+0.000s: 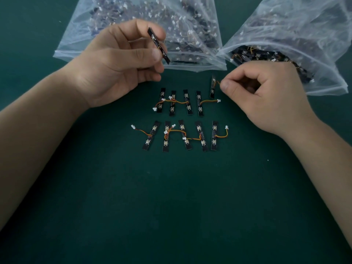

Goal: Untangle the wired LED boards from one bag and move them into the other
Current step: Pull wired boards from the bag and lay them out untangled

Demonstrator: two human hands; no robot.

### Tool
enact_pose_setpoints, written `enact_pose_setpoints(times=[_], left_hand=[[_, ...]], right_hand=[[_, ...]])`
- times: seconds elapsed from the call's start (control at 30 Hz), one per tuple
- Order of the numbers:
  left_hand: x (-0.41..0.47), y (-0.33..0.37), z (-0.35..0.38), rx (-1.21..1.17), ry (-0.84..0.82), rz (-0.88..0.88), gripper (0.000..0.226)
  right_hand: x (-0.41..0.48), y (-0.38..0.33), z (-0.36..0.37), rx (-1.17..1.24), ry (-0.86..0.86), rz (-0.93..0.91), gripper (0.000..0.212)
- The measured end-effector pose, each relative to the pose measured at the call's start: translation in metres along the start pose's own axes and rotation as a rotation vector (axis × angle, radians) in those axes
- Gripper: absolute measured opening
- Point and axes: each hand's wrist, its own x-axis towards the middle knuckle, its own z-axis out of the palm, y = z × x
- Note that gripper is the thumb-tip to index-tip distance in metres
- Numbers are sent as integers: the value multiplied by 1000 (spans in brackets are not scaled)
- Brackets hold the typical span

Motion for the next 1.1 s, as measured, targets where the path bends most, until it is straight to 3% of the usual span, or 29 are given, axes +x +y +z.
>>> enact_pose_setpoints(times=[0.67,1.1], left_hand=[[0,1,2,11,0,0,23],[1,-1,-3,-22,-35,-3,30]], right_hand=[[-2,-6,-2,8,-46,-86,9],[0,-5,-3,64,58,-30,17]])
